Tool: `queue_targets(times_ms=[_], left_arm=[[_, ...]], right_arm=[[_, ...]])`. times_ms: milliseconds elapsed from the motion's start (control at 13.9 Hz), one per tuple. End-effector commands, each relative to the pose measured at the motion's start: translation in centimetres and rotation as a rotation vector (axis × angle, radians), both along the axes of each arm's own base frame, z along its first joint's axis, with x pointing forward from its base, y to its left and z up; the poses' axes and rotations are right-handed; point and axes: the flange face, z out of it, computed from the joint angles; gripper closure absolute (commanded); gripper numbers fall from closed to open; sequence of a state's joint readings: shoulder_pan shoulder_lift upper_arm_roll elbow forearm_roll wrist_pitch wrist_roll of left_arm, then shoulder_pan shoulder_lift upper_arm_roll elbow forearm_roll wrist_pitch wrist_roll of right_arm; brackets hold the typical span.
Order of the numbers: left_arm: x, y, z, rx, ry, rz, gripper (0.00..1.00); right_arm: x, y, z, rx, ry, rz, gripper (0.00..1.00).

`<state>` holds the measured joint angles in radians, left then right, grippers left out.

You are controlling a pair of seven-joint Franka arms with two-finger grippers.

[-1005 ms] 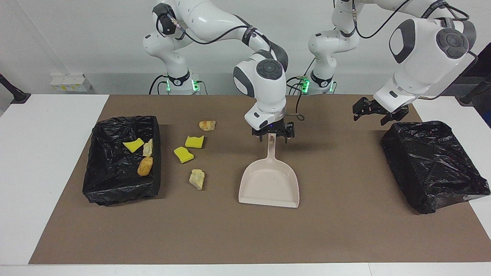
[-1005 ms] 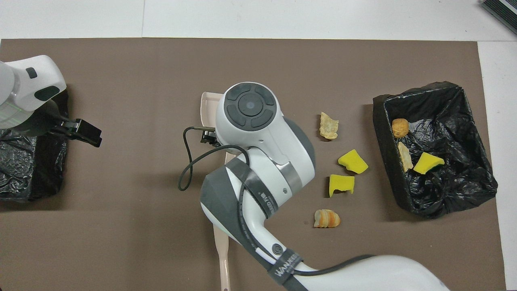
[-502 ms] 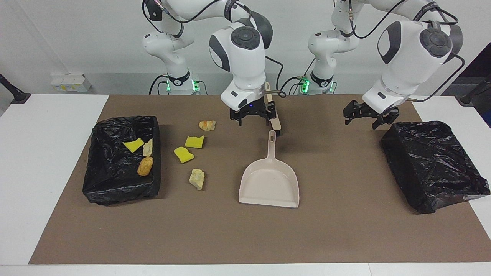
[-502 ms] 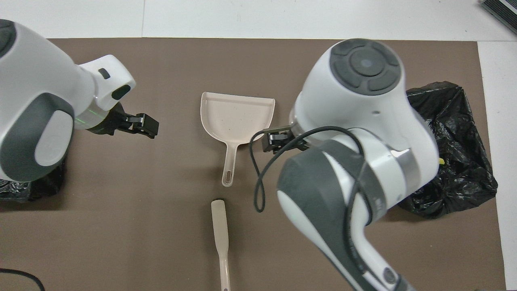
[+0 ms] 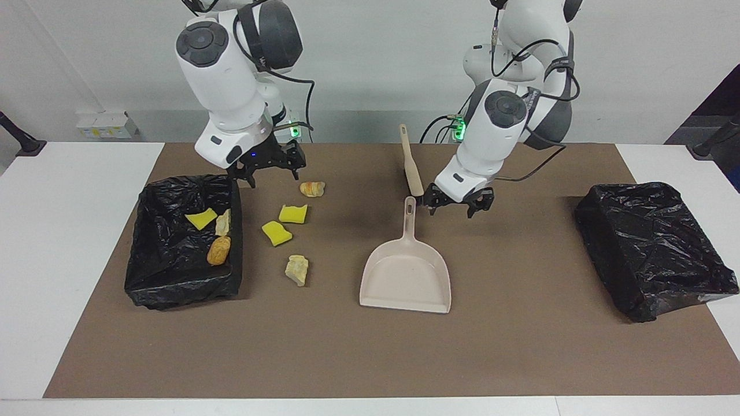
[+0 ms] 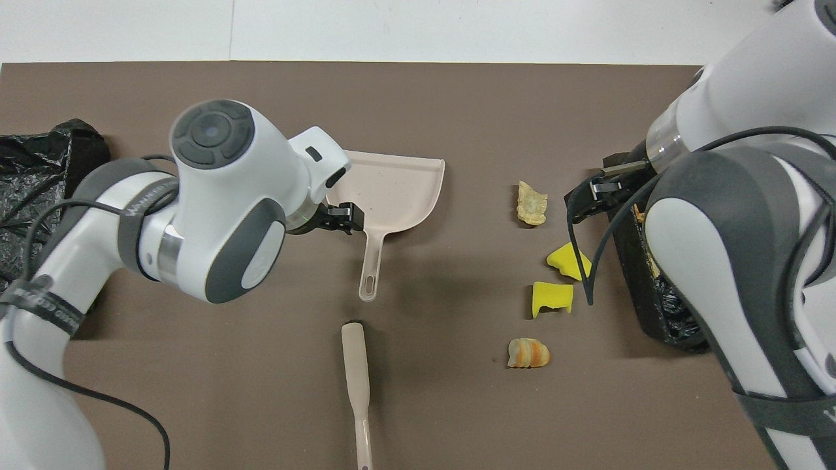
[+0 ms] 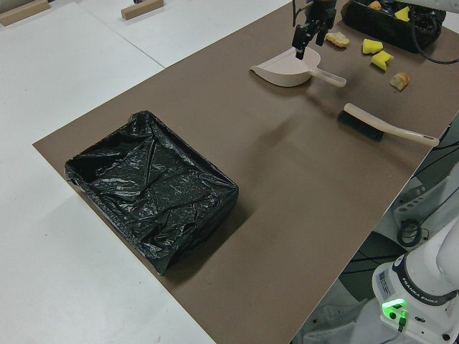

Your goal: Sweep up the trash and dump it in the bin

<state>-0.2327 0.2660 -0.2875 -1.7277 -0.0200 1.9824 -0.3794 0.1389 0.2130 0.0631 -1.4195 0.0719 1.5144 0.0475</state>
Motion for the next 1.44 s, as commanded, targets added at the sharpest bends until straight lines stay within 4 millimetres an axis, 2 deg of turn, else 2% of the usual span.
queue_targets(times_ms=[0,144,215,359,431,502,574,790,861,1149,1292,1364], left_arm=[[-2.5,-1.8,-3.4,-0.002,-0.031,0.004,0.00],[-4.0,-2.8,-5.3,-0.001,-0.029,0.007,0.00],[-5.2,-4.3,-5.9,0.000,-0.026,-0.022,0.00],[-5.8,-4.6,-6.7,-0.009,-0.039,-0.006,0.00],[-6.3,-5.3,-6.8,-0.011,-0.043,-0.013,0.06],[-6.4,-5.5,-6.8,-0.011,-0.041,-0.014,0.16],[-6.4,-5.5,-7.1,-0.011,-0.041,-0.014,0.31],[-6.2,-5.5,-6.8,-0.014,-0.044,-0.023,0.86],[-6.1,-5.5,-6.7,-0.012,-0.044,-0.026,0.99],[-4.5,-4.5,-4.0,-0.011,-0.048,-0.019,1.00],[-2.6,-2.8,-1.8,0.006,-0.024,-0.047,1.00],[-1.6,-1.2,-0.9,0.010,-0.020,-0.085,1.00]], right_arm=[[-0.7,-0.3,-0.3,-0.015,0.003,0.019,0.00],[-0.8,0.2,-0.3,-0.015,-0.001,0.021,0.00],[-0.7,0.3,-0.2,-0.013,-0.011,0.021,0.00],[-0.7,0.5,-0.3,-0.011,-0.011,0.024,0.00],[-0.7,0.5,-0.3,-0.011,-0.011,0.026,0.00],[-0.7,0.5,-0.3,-0.011,-0.011,0.027,0.00],[-0.7,0.5,-0.4,-0.012,-0.010,0.030,0.00],[-0.7,0.5,-0.4,-0.010,-0.010,0.033,0.00],[-0.7,0.5,-0.4,-0.010,-0.010,0.033,0.00],[-1.4,0.8,-0.7,-0.006,-0.018,0.036,0.00],[-2.5,1.6,-1.4,0.009,-0.032,0.048,0.00],[-3.3,3.2,-1.9,0.012,-0.041,0.069,0.00]])
